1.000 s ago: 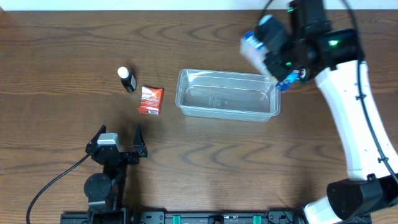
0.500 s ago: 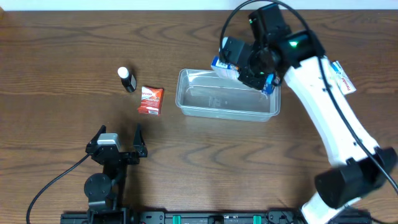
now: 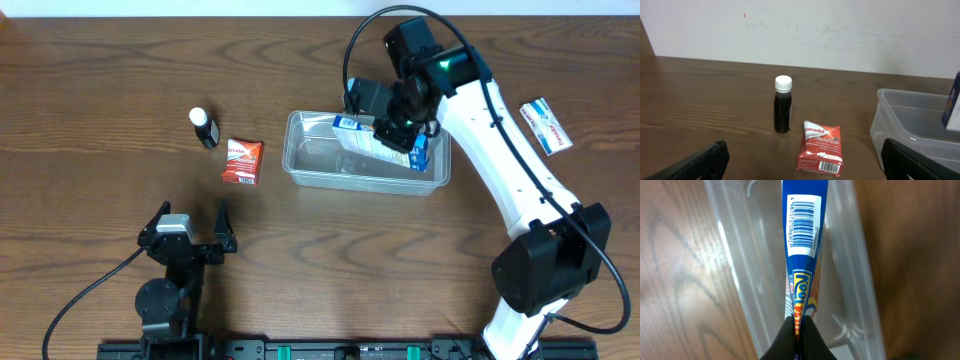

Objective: Pack container
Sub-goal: 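Carry the blue box left and lower it into the container, then press the blue box down flat inside the container with the right gripper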

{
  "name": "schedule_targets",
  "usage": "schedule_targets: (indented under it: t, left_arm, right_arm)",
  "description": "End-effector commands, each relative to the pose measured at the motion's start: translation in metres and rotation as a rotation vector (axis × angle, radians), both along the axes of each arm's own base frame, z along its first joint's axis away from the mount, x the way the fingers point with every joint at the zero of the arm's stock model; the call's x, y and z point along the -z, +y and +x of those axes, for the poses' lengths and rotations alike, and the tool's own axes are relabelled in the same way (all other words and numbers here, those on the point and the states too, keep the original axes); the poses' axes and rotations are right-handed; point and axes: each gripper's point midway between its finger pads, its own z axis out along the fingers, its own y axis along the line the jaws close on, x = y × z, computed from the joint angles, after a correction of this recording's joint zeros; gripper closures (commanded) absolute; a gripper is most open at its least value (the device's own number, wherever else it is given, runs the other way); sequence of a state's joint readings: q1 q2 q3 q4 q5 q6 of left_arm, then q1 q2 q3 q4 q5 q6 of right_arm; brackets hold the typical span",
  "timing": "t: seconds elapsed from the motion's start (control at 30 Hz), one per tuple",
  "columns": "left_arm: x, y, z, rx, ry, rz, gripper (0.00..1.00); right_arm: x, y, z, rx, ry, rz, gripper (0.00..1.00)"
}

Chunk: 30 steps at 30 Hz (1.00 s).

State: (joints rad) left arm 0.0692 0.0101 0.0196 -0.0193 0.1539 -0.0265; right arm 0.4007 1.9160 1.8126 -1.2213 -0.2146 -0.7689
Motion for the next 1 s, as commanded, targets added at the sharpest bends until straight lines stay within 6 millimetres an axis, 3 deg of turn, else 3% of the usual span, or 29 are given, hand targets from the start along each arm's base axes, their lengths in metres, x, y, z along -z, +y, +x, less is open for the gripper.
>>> schedule_targets:
  t: [0.0, 0.2, 0.43, 0.6, 0.97]
  left_arm:
    - [0.014, -0.002, -0.001, 0.013, 0.043, -0.010, 0.02]
    - [0.014, -0.002, -0.001, 0.013, 0.043, -0.010, 0.02]
    - [0.014, -0.002, -0.001, 0.013, 0.043, -0.010, 0.02]
    - [0.014, -0.002, -0.001, 0.013, 0.043, -0.010, 0.02]
    - [0.014, -0.002, -0.001, 0.013, 0.043, -0.010, 0.02]
  right_arm:
    - [0.007, 0.006, -0.012, -0.063, 0.034, 0.032, 0.99]
    - [0.025, -0.006, -0.011, -0.052, 0.055, 0.032, 0.98]
    - [0.028, -0.022, -0.004, -0.012, 0.064, 0.050, 0.98]
    - [0.025, -0.015, -0.008, -0.053, 0.084, 0.130, 0.95]
    - [0.048, -0.018, -0.013, -0.062, 0.100, 0.124, 0.94]
